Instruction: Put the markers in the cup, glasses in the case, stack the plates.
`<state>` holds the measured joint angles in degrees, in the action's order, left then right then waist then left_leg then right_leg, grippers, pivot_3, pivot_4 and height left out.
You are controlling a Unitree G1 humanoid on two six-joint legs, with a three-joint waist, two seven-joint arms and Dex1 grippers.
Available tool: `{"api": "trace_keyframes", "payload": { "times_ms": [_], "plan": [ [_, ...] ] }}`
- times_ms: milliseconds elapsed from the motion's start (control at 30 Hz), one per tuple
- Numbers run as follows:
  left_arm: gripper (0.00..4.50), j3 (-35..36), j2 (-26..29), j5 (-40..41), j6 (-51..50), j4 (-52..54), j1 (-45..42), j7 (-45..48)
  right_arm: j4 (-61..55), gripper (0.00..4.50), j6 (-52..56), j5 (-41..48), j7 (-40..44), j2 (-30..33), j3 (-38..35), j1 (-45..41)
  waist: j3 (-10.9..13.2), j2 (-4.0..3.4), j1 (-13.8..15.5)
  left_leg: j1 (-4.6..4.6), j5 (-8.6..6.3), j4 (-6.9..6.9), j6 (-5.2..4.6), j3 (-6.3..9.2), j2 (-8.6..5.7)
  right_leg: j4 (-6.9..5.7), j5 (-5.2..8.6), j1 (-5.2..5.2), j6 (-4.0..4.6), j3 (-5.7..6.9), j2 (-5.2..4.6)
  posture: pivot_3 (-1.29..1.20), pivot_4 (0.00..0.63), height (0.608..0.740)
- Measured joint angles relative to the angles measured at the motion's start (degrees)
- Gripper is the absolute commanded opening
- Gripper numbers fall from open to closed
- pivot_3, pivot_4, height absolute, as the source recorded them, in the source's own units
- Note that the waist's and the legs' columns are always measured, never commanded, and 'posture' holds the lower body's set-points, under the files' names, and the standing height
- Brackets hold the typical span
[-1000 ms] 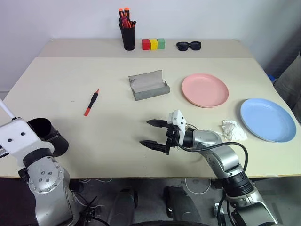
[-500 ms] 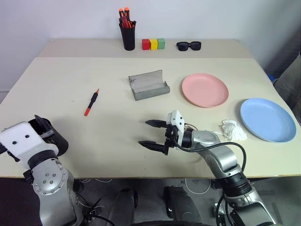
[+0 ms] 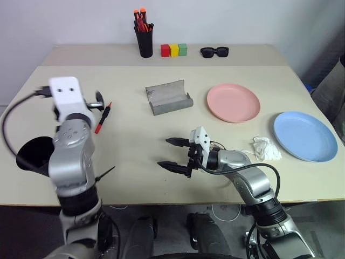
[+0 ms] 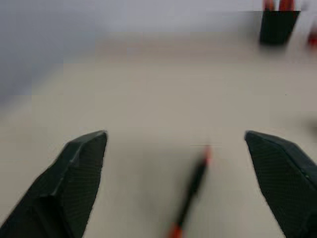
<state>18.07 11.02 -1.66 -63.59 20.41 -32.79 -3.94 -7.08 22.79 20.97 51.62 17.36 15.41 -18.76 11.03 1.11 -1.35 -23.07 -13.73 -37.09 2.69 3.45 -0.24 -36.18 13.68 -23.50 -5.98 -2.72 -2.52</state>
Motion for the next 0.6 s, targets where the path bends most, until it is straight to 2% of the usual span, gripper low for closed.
{"api": "trace_keyframes", "payload": {
  "times_ms": [133, 367, 500, 600],
  "plan": [
    [4.49, 0.6, 3.2, 0.2, -6.9, -15.0, -7.8, -0.2, -0.7, 4.50, 0.6, 0.0, -1.0, -0.5, 0.3, 0.5, 0.0, 0.01, 0.0, -0.01, 0.00, 0.03, 0.01, 0.00, -0.01, -0.03, 0.00, -0.03, 0.00, 0.01, -0.03, 0.00, 0.150, 0.740],
    [4.49, 3.3, 6.1, 0.9, -11.3, -31.1, -14.2, -0.8, -1.4, 4.50, 1.0, 0.0, -2.9, -0.8, 0.2, 0.9, 0.0, 0.01, 0.3, -0.02, 0.02, 0.05, 0.04, 0.01, -0.02, -0.02, -0.01, -0.04, -0.01, 0.01, -0.09, 0.00, 0.150, 0.740],
    [3.29, 7.9, 6.6, 3.4, -12.2, -36.6, -17.1, 0.1, -1.7, 4.50, 1.0, 0.0, -3.6, -0.9, 0.2, 1.4, 0.0, 0.01, 0.3, -0.01, 0.04, 0.05, 0.08, 0.02, -0.02, -0.03, -0.01, -0.03, 0.00, 0.02, -0.09, 0.00, 0.150, 0.740],
    [1.77, 8.5, 7.2, 3.7, -13.1, -37.6, -17.7, 0.6, -1.7, 4.50, 1.0, 0.0, -4.0, -1.0, 0.2, 1.7, 0.0, 0.00, 0.3, 0.00, 0.04, 0.06, 0.09, 0.01, -0.03, -0.04, -0.02, -0.03, -0.01, 0.01, -0.10, 0.00, 0.150, 0.740]
  ]
}}
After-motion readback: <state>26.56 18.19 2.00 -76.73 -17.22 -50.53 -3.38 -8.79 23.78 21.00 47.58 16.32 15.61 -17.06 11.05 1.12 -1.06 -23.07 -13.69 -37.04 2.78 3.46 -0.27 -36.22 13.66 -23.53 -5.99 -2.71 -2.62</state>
